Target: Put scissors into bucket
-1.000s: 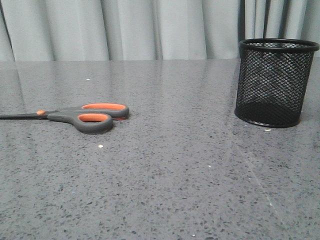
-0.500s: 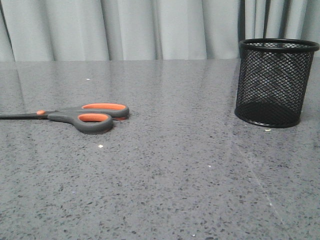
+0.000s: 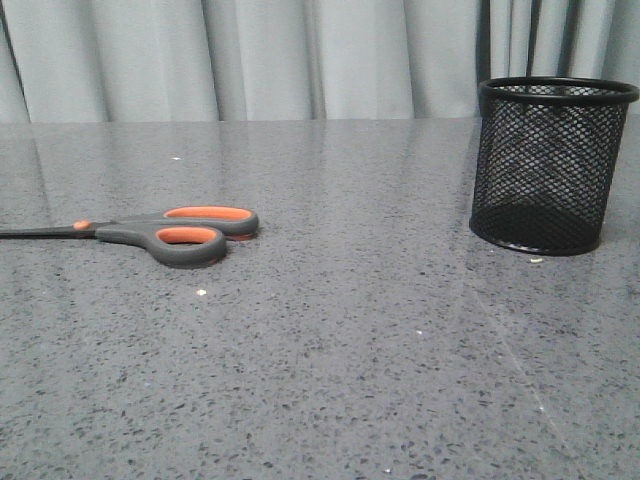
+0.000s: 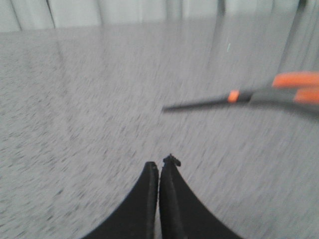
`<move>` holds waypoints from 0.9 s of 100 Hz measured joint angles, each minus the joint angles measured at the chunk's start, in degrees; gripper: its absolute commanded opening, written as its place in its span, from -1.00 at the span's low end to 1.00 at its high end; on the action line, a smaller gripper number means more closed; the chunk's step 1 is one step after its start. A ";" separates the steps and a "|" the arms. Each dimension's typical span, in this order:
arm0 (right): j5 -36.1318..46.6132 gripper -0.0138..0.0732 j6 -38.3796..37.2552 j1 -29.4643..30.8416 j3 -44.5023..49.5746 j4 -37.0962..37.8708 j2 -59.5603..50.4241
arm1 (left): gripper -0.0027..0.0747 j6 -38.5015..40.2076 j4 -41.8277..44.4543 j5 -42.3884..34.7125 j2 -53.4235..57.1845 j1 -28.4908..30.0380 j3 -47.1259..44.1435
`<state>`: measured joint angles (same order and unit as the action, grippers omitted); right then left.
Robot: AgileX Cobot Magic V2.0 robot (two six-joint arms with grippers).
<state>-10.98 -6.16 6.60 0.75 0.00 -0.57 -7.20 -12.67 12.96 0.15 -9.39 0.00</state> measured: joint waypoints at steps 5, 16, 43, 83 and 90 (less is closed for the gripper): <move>2.95 -0.79 0.00 0.00 0.00 -3.05 0.00 | -0.98 0.00 -7.93 -2.99 0.00 0.00 0.00; 8.80 -0.79 0.00 0.00 0.00 -10.39 0.00 | -0.98 0.04 -24.23 -8.53 0.00 0.00 0.00; 11.61 -0.79 -0.13 0.00 -0.44 -24.55 0.00 | -0.98 0.13 -47.12 -9.41 0.00 0.00 0.01; -11.12 -0.79 5.36 -1.34 -20.87 -18.85 5.06 | -0.95 -14.64 -28.99 11.98 -12.18 0.00 19.30; -15.94 -0.79 7.75 -2.25 -24.03 -18.61 7.67 | -0.80 -20.96 -25.70 15.58 -17.46 0.00 23.95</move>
<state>-26.92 1.59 4.35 -23.28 -18.61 7.10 -28.16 -38.37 28.54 -17.31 -9.39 23.95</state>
